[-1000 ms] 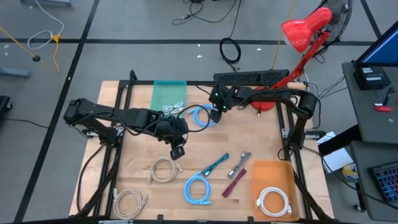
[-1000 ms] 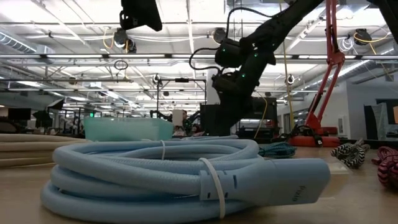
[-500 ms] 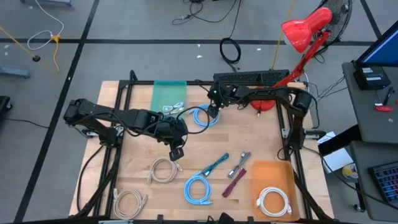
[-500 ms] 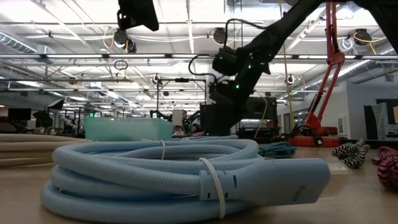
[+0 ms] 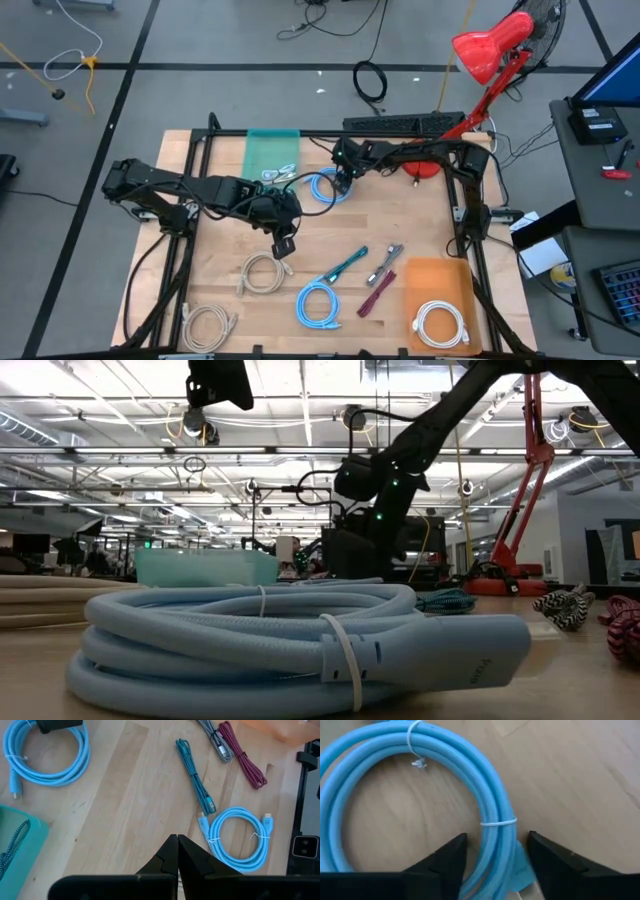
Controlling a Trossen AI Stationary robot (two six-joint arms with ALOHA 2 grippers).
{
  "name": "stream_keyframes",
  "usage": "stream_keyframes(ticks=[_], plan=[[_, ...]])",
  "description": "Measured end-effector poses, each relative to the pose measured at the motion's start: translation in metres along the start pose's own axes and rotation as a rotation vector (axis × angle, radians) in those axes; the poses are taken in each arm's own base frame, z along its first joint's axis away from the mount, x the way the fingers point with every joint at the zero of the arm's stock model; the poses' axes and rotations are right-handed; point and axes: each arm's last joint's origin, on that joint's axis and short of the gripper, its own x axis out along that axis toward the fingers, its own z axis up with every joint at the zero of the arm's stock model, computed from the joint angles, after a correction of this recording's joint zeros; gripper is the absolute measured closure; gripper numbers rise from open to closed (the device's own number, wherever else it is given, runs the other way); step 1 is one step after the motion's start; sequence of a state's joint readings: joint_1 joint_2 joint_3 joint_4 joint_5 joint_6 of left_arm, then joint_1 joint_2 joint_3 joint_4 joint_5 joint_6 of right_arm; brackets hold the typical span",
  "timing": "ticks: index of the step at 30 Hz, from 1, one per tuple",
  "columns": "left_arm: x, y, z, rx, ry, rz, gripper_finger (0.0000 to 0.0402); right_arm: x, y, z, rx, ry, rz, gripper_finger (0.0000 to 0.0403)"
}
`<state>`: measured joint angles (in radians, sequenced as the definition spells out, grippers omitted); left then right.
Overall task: Pick & Place USB Port
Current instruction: Put the top blue HDMI cable into the orange bin
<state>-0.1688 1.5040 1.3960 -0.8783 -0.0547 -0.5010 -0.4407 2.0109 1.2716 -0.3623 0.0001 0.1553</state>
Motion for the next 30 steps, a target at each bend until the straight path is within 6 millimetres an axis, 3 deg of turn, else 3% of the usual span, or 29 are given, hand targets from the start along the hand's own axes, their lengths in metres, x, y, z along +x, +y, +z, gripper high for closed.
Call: stream_keyframes(ticks=[6,12,17,22,25,30], plan=[[0.0,0.0,0.001,0.015,-0.009,-0.004,0.0396,-0.005,0.009,-0.006,-0.01,0.046,0.004,0.0345],[0.0,0.0,0.001,0.015,-0.012,-0.006,0.0396,-0.039,0.019,-0.006,0.035,0.023,0.015,0.0347],[0.0,-0.001,0.002,0.016,-0.015,-0.008,0.0396,-0.103,0.024,-0.002,0.127,-0.112,0.013,0.0347],[0.0,-0.001,0.002,0.019,-0.017,-0.009,0.0396,-0.166,0.036,-0.019,0.174,-0.186,0.069,0.0347],[0.0,-0.001,0.002,0.02,-0.016,-0.009,0.0396,-0.204,0.045,-0.039,0.195,-0.183,0.099,0.0347],[0.0,-0.003,0.0,0.026,-0.014,-0.014,0.0396,-0.246,0.064,-0.088,0.196,-0.092,0.095,0.0347]])
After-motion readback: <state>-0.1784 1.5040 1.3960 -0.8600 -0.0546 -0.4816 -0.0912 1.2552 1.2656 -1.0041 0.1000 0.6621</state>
